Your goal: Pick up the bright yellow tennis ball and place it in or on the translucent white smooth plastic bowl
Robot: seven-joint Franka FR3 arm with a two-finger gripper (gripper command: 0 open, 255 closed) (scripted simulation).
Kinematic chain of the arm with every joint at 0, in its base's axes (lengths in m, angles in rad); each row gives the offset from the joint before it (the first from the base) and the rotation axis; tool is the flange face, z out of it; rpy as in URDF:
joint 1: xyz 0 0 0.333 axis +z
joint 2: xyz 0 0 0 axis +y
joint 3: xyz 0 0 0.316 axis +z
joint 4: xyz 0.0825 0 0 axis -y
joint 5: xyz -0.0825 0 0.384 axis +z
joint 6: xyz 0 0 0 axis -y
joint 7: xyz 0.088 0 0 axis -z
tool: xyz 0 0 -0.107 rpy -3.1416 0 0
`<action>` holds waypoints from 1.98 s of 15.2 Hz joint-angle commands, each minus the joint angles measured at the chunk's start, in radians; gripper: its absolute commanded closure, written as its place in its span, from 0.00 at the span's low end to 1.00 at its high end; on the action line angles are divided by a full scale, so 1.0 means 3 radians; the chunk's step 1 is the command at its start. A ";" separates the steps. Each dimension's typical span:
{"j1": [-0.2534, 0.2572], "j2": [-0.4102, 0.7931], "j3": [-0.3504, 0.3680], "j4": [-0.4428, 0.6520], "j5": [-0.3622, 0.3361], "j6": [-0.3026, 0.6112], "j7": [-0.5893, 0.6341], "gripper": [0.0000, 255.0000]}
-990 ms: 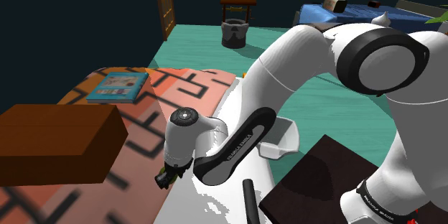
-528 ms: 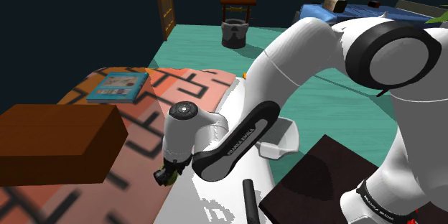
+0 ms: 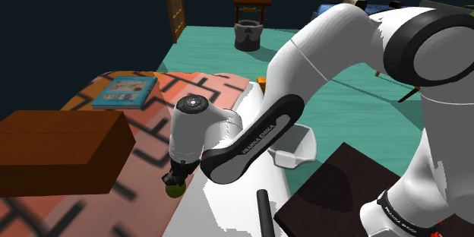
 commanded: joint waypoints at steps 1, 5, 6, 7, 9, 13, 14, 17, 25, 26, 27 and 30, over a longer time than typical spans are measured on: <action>0.0000 0.0001 0.0000 -0.0001 0.0000 0.0000 0.0000 0.00; -0.0430 0.0613 0.0352 0.0737 0.0368 -0.0357 -0.0737 0.00; -0.0414 0.0652 0.0340 0.0757 0.0354 -0.0337 -0.0728 0.00; -0.0397 0.0692 0.0327 0.0778 0.0342 -0.0318 -0.0721 0.00; -0.0363 0.0771 0.0299 0.0822 0.0319 -0.0280 -0.0708 0.00; -0.0300 0.0916 0.0250 0.0909 0.0284 -0.0217 -0.0688 0.00; -0.0300 0.0916 0.0250 0.0909 0.0284 -0.0217 -0.0688 0.00; -0.0300 0.0916 0.0250 0.0909 0.0284 -0.0217 -0.0688 0.00; -0.0300 0.0916 0.0250 0.0909 0.0284 -0.0218 -0.0688 1.00; -0.0301 0.0915 0.0250 0.0908 0.0285 -0.0218 -0.0689 1.00; -0.0301 0.0914 0.0251 0.0906 0.0284 -0.0216 -0.0688 1.00; -0.0300 0.0916 0.0250 0.0909 0.0284 -0.0217 -0.0688 1.00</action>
